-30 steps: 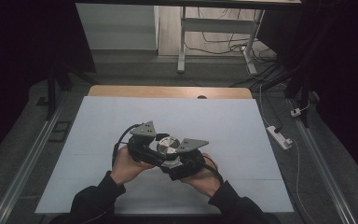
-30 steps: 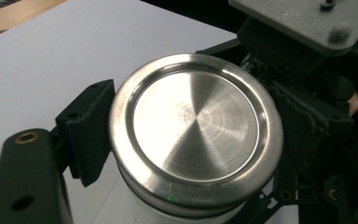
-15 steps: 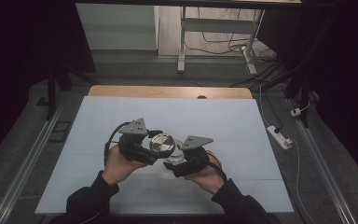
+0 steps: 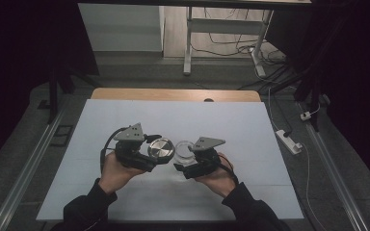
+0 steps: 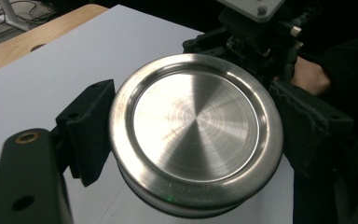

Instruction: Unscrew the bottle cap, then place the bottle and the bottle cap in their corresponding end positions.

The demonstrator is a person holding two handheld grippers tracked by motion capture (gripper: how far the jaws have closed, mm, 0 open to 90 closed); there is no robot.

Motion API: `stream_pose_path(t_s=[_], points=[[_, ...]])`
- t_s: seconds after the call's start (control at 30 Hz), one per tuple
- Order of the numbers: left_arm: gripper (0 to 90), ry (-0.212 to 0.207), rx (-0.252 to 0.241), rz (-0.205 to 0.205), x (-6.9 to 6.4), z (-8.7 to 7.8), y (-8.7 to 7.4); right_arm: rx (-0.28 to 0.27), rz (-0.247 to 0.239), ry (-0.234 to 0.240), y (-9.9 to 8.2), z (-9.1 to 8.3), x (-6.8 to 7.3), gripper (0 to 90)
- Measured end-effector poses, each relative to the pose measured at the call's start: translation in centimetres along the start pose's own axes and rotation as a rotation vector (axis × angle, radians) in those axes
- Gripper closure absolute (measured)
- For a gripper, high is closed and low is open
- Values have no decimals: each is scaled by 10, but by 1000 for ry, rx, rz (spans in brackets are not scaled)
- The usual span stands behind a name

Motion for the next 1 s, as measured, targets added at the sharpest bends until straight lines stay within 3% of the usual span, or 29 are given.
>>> stream_pose_path(t_s=[1.0], points=[[197, 6, 27, 31, -17, 11, -25, -24, 27, -50, 9, -3, -25, 148]])
Point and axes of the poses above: each handheld gripper's, and its own axes: z roughly forward along the jaws, y roughly out of its top, x roughly to its left, the point moved 6 cm from there along z, roughly forward along the jaws, and after that the axes turned 5 degrees about z, right-handed, at the moved point
